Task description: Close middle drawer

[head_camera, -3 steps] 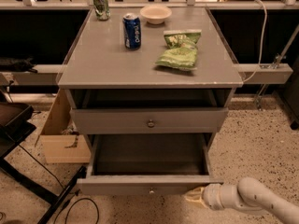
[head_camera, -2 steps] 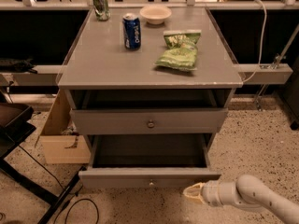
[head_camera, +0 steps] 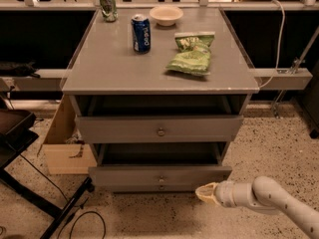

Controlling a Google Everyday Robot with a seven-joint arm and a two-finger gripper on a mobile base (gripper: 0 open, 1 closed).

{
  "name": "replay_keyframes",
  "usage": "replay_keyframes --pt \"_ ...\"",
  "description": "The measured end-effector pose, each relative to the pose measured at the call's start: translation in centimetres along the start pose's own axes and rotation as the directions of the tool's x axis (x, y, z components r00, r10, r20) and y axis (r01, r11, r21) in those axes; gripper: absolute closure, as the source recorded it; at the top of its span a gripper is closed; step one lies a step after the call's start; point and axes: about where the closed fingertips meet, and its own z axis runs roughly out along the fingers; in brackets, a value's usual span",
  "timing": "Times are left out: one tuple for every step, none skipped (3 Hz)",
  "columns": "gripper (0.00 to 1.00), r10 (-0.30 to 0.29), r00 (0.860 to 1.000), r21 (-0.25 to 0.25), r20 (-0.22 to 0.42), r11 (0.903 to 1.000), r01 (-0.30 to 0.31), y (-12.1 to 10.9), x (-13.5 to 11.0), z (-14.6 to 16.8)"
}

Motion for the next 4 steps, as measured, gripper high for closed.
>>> replay_keyframes --pt "1.00 -0.024 0.999 0.000 0.028 0.9997 0.024 -0.6 0.0 1.5" --pt "1.00 -0.087 0.989 -0.019 0.116 0.9958 0.090 -3.4 -1.0 5.7" --pt "1.00 -0.094 0.988 -0.016 0.123 0.9952 0.096 -3.6 -1.1 5.9" --pt "0.82 -0.110 0.980 0.007 0.167 0.9938 0.111 -5.7 -1.6 6.7"
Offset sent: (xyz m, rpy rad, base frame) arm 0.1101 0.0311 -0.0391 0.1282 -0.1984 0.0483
